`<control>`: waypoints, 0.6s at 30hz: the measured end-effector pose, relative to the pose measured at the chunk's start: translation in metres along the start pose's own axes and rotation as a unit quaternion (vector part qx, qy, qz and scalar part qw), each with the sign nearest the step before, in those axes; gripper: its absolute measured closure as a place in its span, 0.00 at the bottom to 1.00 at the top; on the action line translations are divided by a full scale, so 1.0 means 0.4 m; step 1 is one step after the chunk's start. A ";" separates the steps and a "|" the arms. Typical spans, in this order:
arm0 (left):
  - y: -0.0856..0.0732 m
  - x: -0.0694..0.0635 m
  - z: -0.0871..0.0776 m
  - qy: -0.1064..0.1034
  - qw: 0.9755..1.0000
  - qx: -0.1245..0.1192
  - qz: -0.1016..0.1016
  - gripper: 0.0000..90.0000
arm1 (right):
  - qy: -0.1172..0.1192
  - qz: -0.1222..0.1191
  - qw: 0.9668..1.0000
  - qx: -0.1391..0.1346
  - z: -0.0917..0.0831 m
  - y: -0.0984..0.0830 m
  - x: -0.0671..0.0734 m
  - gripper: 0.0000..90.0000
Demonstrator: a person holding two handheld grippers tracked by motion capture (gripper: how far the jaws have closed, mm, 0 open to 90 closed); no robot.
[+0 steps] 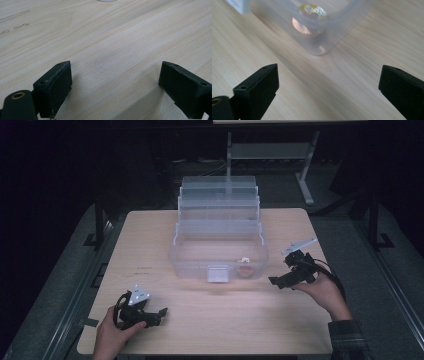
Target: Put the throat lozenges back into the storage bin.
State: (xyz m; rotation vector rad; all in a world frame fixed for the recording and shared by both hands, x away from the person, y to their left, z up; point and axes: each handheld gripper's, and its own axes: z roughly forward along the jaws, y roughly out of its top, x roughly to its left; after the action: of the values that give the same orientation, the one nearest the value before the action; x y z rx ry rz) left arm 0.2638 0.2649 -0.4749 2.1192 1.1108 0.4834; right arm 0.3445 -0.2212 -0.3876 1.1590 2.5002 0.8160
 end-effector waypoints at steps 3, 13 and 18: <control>0.000 0.000 0.000 0.000 1.000 0.000 0.000 0.12 | -0.004 0.010 1.000 -0.003 0.006 -0.032 0.001 0.02; 0.000 0.000 0.001 0.000 1.000 -0.002 0.000 0.12 | -0.006 0.042 0.999 -0.006 0.027 -0.136 -0.001 0.01; 0.000 0.000 0.001 0.000 1.000 -0.002 0.000 0.12 | -0.014 0.056 0.998 -0.008 0.030 -0.184 -0.003 0.00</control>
State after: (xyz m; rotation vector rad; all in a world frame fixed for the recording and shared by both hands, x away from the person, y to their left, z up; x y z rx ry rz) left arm 0.2638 0.2648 -0.4752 2.1156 1.1102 0.4852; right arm 0.3055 -0.2559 -0.4409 1.3067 2.4209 0.8405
